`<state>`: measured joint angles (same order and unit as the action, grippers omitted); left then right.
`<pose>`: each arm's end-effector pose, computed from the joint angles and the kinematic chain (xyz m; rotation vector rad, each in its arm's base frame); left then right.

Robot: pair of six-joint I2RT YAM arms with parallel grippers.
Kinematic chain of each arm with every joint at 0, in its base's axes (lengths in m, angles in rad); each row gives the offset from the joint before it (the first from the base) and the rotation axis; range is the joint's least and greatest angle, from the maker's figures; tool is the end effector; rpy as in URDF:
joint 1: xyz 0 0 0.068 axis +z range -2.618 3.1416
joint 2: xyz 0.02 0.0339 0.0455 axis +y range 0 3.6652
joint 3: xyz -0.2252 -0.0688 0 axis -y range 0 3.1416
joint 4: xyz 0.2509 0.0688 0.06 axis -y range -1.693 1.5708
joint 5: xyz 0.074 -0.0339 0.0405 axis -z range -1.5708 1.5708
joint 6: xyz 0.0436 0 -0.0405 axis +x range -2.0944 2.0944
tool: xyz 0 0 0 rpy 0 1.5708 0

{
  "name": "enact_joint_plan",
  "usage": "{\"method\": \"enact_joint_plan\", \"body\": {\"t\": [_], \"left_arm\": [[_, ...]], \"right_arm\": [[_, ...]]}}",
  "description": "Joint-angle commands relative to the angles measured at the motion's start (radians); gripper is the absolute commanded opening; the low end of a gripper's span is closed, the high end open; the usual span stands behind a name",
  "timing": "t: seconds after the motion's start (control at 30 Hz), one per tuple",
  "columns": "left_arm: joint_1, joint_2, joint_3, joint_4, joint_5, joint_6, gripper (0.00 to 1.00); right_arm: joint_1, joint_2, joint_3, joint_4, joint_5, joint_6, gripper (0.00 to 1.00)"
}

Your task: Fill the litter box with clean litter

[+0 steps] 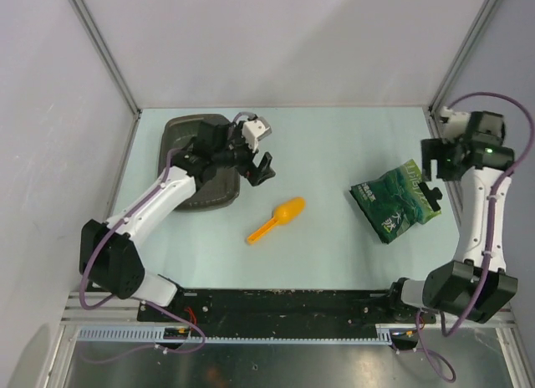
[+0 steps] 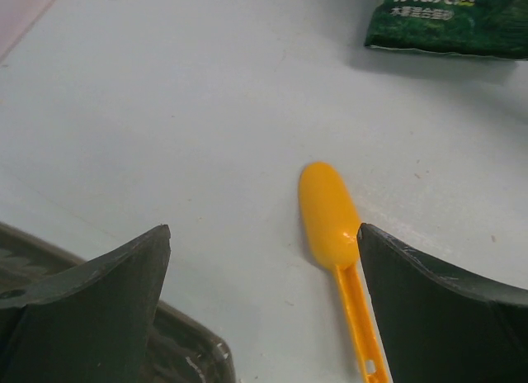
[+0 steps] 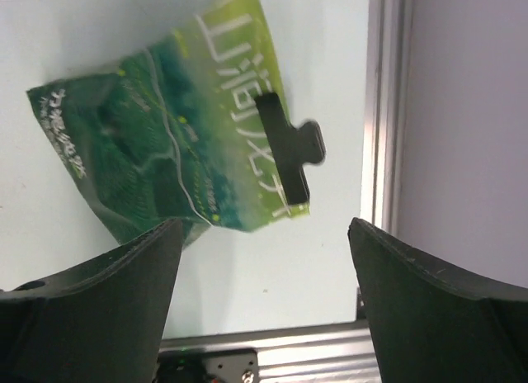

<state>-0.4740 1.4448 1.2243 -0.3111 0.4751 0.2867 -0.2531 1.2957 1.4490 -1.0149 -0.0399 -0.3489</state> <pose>0.2995 -0.1761 0.2834 1.0374 1.8203 -0.6113 0.2659 -0.0670 0.3386 -0.1350 2.4402 -0.2217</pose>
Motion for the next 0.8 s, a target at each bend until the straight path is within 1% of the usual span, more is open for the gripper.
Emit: {"method": "enact_joint_plan", "body": {"t": [0.0, 0.03, 0.07, 0.13, 0.17, 0.2, 0.23, 0.27, 0.3, 0.33, 0.43, 0.57, 0.7, 0.73, 0.77], "left_arm": [[-0.014, 0.025, 0.049, 0.006, 0.131, -0.07, 1.0], [-0.014, 0.029, 0.047, 0.006, 0.173, -0.075, 1.0], [-0.014, 0.029, 0.044, 0.006, 0.192, -0.08, 1.0], [-0.014, 0.022, 0.026, 0.007, 0.226, -0.075, 1.0], [-0.014, 0.019, 0.018, 0.006, 0.229, -0.069, 1.0], [-0.014, 0.016, 0.011, 0.006, 0.232, -0.064, 1.0], [-0.014, 0.011, -0.006, 0.006, 0.232, -0.061, 1.0], [-0.014, 0.0, -0.014, 0.006, 0.241, -0.051, 1.0], [-0.014, -0.007, -0.023, 0.006, 0.246, -0.044, 1.0], [-0.014, -0.014, -0.044, 0.006, 0.255, -0.04, 1.0], [-0.014, -0.027, -0.069, 0.006, 0.272, -0.031, 1.0], [-0.014, -0.037, -0.08, 0.006, 0.272, -0.027, 1.0], [-0.014, -0.035, -0.074, 0.007, 0.261, -0.018, 1.0], [-0.014, -0.034, -0.071, 0.006, 0.261, -0.018, 1.0], [-0.014, -0.034, -0.071, 0.006, 0.263, -0.015, 1.0]], "right_arm": [[-0.19, 0.074, 0.004, -0.074, -0.266, -0.096, 0.86], [-0.236, 0.098, 0.019, -0.068, -0.306, -0.117, 0.86], [-0.25, 0.169, 0.036, -0.077, -0.399, -0.193, 0.86], [-0.273, 0.236, 0.107, -0.102, -0.478, -0.255, 0.84], [-0.278, 0.279, 0.141, -0.129, -0.55, -0.28, 0.84], [-0.279, 0.356, 0.172, -0.149, -0.58, -0.321, 0.83], [-0.279, 0.405, 0.247, -0.172, -0.606, -0.34, 0.82], [-0.278, 0.45, 0.286, -0.221, -0.648, -0.351, 0.78], [-0.278, 0.535, 0.319, -0.241, -0.666, -0.36, 0.76], [-0.276, 0.569, 0.377, -0.257, -0.676, -0.357, 0.75], [-0.262, 0.663, 0.413, -0.238, -0.669, -0.361, 0.73], [-0.238, 0.715, 0.378, -0.2, -0.612, -0.386, 0.71], [-0.23, 0.735, 0.323, -0.156, -0.601, -0.395, 0.69], [-0.226, 0.737, 0.314, -0.149, -0.603, -0.4, 0.67], [-0.222, 0.744, 0.306, -0.152, -0.601, -0.416, 0.64]]}}
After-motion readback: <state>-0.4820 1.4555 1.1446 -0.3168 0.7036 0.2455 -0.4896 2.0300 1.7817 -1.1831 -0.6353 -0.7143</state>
